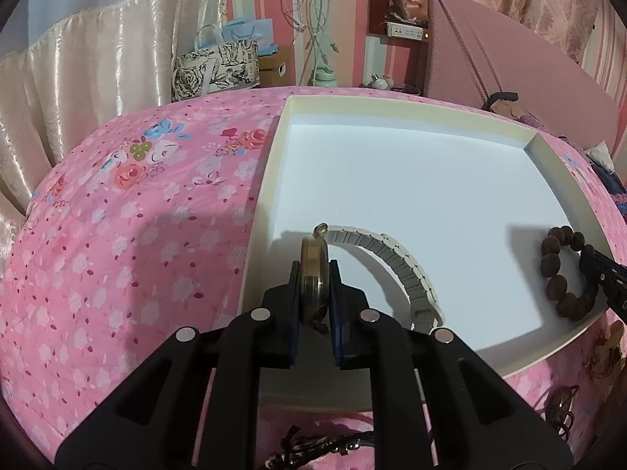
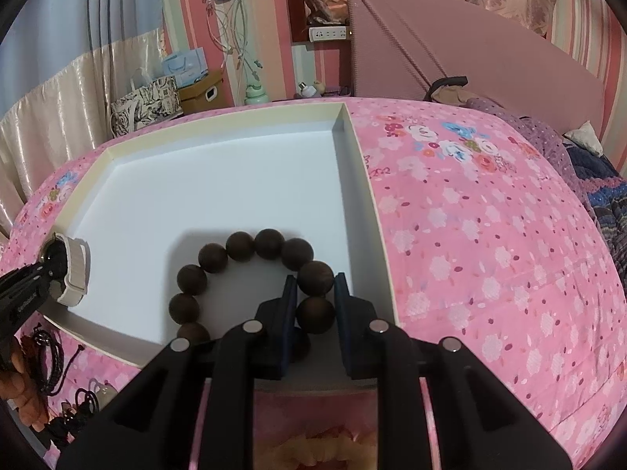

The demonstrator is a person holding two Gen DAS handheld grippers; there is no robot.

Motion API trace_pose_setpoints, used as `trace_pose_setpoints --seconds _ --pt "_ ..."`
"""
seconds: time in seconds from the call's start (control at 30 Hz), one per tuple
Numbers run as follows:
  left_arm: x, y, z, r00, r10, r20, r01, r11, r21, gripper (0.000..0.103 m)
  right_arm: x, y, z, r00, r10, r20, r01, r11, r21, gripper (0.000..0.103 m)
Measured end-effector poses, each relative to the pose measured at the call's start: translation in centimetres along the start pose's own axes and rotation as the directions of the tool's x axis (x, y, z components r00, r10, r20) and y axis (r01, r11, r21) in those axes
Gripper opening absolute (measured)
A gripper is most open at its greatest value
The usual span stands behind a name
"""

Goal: Organize jewelry
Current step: 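Carry the watch with the left gripper while the right carries the bead bracelet over the white tray, then lower the watch and open the left gripper while the right releases the bracelet in the tray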

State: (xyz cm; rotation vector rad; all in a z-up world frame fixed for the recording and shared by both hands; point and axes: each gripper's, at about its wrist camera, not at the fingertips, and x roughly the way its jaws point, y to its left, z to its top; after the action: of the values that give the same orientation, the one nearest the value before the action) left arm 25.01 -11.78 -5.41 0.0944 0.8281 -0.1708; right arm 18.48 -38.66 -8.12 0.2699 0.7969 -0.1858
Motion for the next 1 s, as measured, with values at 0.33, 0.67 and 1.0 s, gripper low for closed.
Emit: trace_pose_setpoints --seconds 0.33,0.67,1.0 --pt "-0.1 0.1 0.0 1.0 -0.005 0.005 0.005 1.0 0.009 0.011 0.0 0.1 0.0 1.0 -0.01 0.006 0.01 1.0 -0.009 0.019" --pt "-0.6 -0.1 -0.2 0.999 -0.051 0.009 0.051 0.999 0.009 0.032 -0.1 -0.1 -0.1 1.0 0.019 0.012 -0.019 1.0 0.015 0.03" --pt "-3.1 -0.4 -0.1 0.993 -0.105 0.051 0.104 0.994 0.012 0.04 -2.3 1.0 0.4 0.997 0.021 0.071 -0.021 1.0 -0.007 0.037"
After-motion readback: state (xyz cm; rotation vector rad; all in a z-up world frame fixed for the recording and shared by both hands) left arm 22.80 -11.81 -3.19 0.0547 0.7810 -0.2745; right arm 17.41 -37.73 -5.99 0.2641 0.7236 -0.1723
